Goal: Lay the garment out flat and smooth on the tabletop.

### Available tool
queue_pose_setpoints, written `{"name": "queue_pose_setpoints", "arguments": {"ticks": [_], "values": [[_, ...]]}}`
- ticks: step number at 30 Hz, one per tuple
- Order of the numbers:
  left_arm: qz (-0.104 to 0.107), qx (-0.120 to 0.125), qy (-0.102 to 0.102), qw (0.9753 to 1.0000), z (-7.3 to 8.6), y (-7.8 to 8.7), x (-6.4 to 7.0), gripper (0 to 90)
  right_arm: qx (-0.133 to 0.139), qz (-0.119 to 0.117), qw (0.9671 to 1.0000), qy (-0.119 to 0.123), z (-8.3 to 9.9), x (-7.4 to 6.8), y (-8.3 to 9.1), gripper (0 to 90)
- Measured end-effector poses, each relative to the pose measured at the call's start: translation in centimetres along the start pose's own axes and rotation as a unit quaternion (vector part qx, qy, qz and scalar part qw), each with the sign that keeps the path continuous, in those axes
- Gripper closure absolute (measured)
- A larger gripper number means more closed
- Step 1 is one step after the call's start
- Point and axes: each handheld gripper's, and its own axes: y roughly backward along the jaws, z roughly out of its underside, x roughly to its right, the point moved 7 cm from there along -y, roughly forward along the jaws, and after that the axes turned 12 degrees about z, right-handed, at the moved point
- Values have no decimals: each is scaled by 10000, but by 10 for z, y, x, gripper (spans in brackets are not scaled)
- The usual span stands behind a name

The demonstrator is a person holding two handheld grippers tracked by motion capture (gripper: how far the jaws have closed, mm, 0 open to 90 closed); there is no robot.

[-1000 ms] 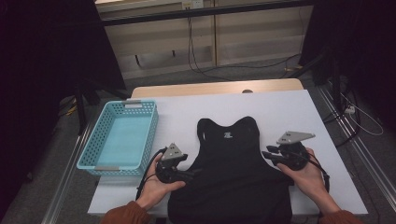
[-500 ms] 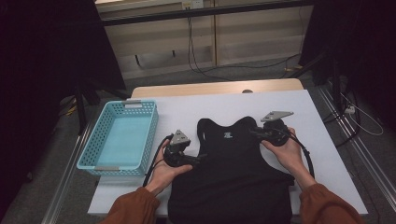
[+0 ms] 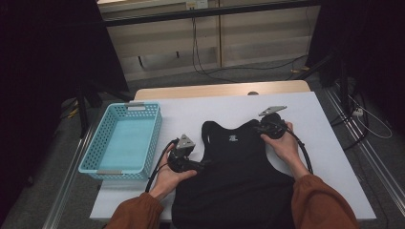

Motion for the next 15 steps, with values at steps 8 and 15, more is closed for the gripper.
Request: {"name": "queue_pose_setpoints", "arguments": {"ticks": [8, 15], "values": [[8, 10, -7, 10000, 0, -1, 0, 128, -28, 183, 9996, 219, -6, -3, -9, 758], [-68, -8, -3, 10000, 0, 1, -1, 128, 36, 15, 9999, 105, -13, -5, -8, 899]]}}
